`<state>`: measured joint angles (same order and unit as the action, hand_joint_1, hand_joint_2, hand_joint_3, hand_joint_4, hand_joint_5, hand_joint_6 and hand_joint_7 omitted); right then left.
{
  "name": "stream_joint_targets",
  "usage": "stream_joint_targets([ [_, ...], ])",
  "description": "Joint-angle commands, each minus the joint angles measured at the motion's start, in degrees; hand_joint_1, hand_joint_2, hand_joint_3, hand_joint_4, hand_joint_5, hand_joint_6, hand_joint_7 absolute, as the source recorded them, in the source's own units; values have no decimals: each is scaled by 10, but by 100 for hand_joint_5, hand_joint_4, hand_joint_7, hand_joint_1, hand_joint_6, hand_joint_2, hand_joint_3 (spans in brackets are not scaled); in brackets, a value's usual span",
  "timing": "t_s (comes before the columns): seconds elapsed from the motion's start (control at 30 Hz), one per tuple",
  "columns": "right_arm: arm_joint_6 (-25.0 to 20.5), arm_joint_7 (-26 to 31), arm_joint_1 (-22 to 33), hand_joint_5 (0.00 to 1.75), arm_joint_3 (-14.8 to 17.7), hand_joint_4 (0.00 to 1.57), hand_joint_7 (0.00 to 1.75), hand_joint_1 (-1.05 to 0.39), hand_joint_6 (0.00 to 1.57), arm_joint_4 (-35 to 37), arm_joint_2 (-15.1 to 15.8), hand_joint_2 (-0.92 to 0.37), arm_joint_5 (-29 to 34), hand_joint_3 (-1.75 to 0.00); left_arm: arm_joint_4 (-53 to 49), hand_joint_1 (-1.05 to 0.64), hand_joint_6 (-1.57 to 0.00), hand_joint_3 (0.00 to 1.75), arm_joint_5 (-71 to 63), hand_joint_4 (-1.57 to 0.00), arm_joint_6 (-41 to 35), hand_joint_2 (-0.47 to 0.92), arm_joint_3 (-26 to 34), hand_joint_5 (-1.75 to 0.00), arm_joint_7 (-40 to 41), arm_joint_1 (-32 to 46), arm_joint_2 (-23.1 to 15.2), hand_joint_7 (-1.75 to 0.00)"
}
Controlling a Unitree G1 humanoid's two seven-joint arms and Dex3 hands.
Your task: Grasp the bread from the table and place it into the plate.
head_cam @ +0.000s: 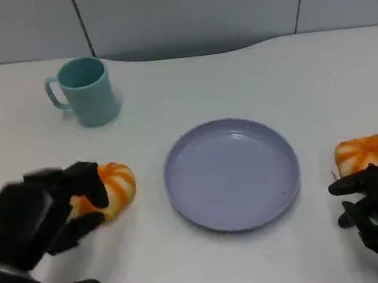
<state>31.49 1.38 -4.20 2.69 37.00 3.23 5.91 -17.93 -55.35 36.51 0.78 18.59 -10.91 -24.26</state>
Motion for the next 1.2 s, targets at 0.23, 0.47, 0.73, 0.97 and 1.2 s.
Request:
stream_joint_targets([
  [0.23, -25, -17, -8, 144, 2, 52, 116, -20, 51, -4, 3, -92, -20, -41, -16, -60, -23, 0, 20, -6, -151, 83, -110, -9, -260, -116, -79, 0],
  [0.47, -16, -20, 2, 151, 0, 53, 127, -20, 49, -22, 5, -92, -16, -42, -72, -58, -13, 0, 39, 0, -204, 70, -175, 0, -352, -184, -66, -1],
  [0.73, -39, -16, 17, 151, -2, 49, 131, -21, 45, -54, 3, -92, -11, -43, -201, -50, -11, 0, 42, 0, -239, 70, -233, 0, -328, -255, -22, 0],
  [0.97, -39, -19, 19, 150, -3, 48, 132, -19, 44, -57, 6, -92, -12, -43, -327, -42, -13, 0, 46, 0, -236, 68, -276, 0, -278, -318, 9, -1],
  [1.2, -40, -23, 25, 152, -2, 49, 134, -20, 44, -65, 2, -92, -19, -43, -469, -44, -17, 1, 53, -3, -237, 71, -314, -2, -250, -383, 53, -2],
])
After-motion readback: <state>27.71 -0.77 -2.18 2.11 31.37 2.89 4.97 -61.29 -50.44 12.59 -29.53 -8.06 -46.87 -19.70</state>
